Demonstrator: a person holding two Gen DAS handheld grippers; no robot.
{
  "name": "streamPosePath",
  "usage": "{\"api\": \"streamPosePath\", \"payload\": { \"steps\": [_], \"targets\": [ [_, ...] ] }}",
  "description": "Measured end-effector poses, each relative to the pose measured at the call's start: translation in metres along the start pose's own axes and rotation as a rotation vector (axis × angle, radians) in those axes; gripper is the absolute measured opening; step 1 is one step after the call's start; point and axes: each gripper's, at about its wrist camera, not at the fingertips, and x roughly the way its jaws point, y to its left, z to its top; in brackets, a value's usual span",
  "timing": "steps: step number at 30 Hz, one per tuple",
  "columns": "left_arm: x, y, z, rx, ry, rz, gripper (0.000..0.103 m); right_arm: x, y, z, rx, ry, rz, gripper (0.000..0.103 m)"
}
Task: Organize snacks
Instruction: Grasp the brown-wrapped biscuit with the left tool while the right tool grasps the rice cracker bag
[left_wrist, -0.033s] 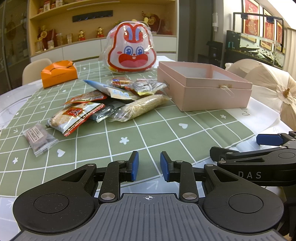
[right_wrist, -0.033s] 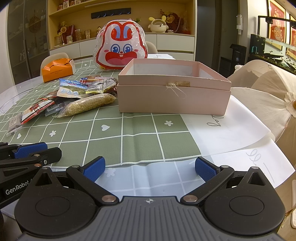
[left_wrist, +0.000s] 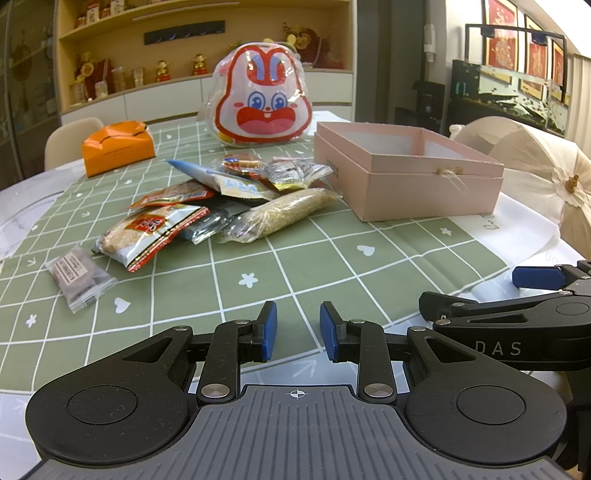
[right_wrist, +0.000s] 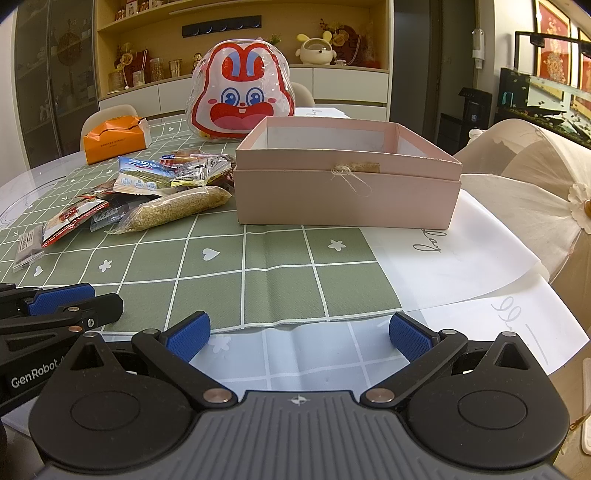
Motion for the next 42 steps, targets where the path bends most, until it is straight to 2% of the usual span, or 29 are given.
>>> {"api": "streamPosePath", "payload": {
  "steps": [3,6,10,12,14,15,17,18,20,23,25,28,30,32,34,40,41,42],
  "targets": [
    [0.002,0.006,0.008,-0.008,0.052,-0.027,0.027,0.000,-0.005,0.003,-0.001,0.024,0.001,0.103],
    [0.002,0.024,0.027,-0.106,0.162,-0.090,0.026,-0.003,-0.012,0.010,-0.024,0.102,0.030,0.103],
    [0.004,0.051,0.048,-0.161,0.254,-0.051,0.026,0.002,-0.012,0.025,-0.037,0.222,0.038,0.103],
    [0.007,0.071,0.056,-0.190,0.309,-0.073,0.026,0.004,-0.010,0.027,-0.034,0.248,0.032,0.103],
    [0.011,0.101,0.061,-0.276,0.369,-0.118,0.026,0.007,-0.008,0.030,-0.021,0.263,0.016,0.103],
    [0.011,0.122,0.062,-0.353,0.387,-0.126,0.026,0.008,-0.007,0.031,-0.015,0.267,0.008,0.103],
    [0.007,0.150,0.063,-0.431,0.374,-0.084,0.026,0.011,-0.003,0.032,-0.004,0.271,-0.005,0.103],
    [0.005,0.166,0.064,-0.451,0.350,-0.027,0.027,0.011,0.000,0.033,0.000,0.270,-0.009,0.103],
    [0.007,0.190,0.065,-0.492,0.321,0.038,0.027,0.014,0.007,0.034,0.006,0.266,-0.018,0.103],
    [0.020,0.226,0.066,-0.570,0.322,0.070,0.027,0.019,0.018,0.043,0.014,0.309,-0.016,0.102],
    [0.035,0.234,0.068,-0.551,0.332,0.076,0.027,0.020,0.029,0.052,0.000,0.321,0.009,0.096],
    [0.054,0.237,0.070,-0.494,0.341,0.011,0.031,0.011,0.048,0.067,0.011,0.261,0.047,0.096],
    [0.060,0.232,0.073,-0.408,0.337,-0.022,0.041,0.006,0.065,0.079,-0.012,0.226,0.108,0.096],
    [0.062,0.225,0.074,-0.325,0.341,-0.041,0.044,0.007,0.092,0.096,-0.076,0.216,0.183,0.096],
    [0.064,0.224,0.079,-0.286,0.354,-0.050,0.044,0.015,0.120,0.110,-0.151,0.200,0.249,0.096],
    [0.066,0.238,0.081,-0.331,0.386,-0.100,0.043,0.073,0.193,0.124,-0.401,0.151,0.338,0.096],
    [0.065,0.240,0.080,-0.344,0.393,-0.094,0.043,0.084,0.203,0.123,-0.440,0.162,0.344,0.095],
    [0.064,0.241,0.080,-0.359,0.397,-0.086,0.043,0.092,0.211,0.122,-0.474,0.172,0.336,0.089]
  ]
}}
